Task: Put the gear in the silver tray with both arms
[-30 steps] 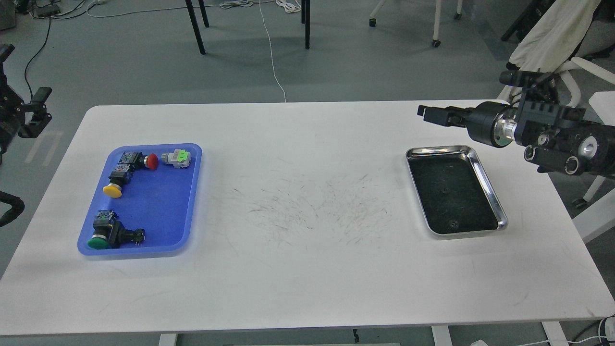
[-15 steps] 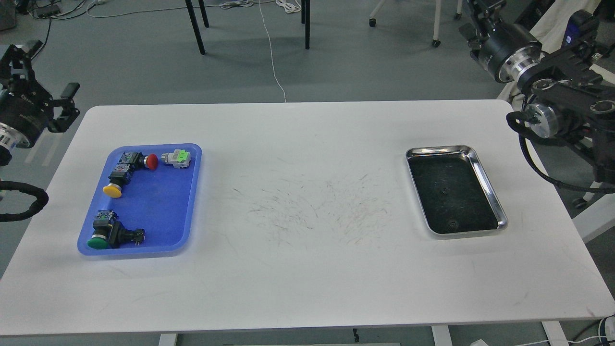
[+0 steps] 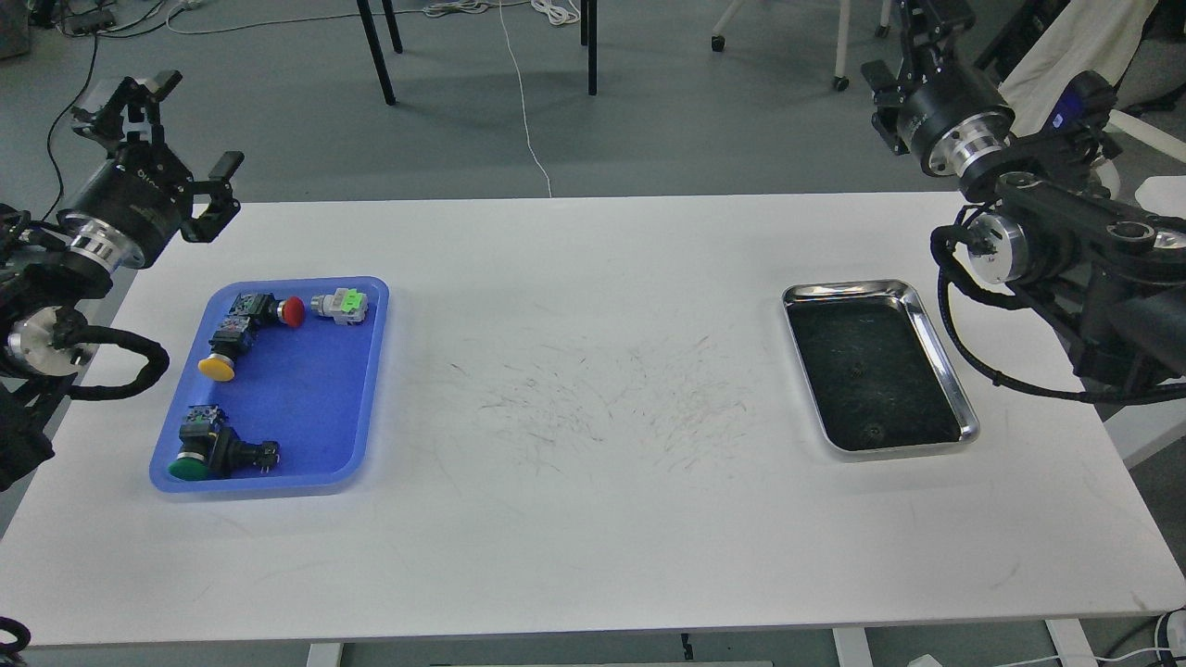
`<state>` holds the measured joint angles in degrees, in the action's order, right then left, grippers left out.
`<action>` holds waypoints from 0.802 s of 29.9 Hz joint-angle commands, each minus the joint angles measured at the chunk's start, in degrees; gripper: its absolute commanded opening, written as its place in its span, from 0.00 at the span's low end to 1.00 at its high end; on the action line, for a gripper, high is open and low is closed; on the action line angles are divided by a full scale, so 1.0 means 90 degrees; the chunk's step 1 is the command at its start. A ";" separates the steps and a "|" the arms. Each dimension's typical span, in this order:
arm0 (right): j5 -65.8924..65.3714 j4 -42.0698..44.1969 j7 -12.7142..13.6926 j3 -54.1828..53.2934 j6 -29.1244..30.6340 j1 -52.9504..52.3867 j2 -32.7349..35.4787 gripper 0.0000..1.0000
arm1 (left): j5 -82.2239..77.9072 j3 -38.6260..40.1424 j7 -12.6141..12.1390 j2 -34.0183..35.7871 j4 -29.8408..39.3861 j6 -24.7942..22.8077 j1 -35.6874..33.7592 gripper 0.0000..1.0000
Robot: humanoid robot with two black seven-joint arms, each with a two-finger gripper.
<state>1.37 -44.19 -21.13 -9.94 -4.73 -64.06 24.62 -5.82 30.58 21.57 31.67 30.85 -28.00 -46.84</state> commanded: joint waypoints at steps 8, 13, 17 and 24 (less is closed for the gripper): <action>0.1332 0.0037 0.0854 -0.0575 0.0349 0.0379 -0.0206 0.99 | 0.0109 0.0098 -0.0376 -0.0374 -0.0117 0.0123 -0.0089 0.99; 0.1351 -0.0041 0.0522 -0.0800 0.0369 0.0448 -0.0479 0.99 | 0.0139 0.0040 -0.0376 -0.0423 -0.0156 0.0299 -0.0089 0.99; 0.1341 0.0017 0.0541 -0.0828 0.0262 0.0419 -0.0596 0.99 | 0.0139 0.0069 -0.0376 -0.0423 -0.0166 0.0309 -0.0108 0.99; 0.1293 0.0017 0.0521 -0.0810 0.0174 0.0419 -0.0616 0.99 | 0.0139 0.0079 -0.0385 -0.0452 -0.0166 0.0445 -0.0128 0.99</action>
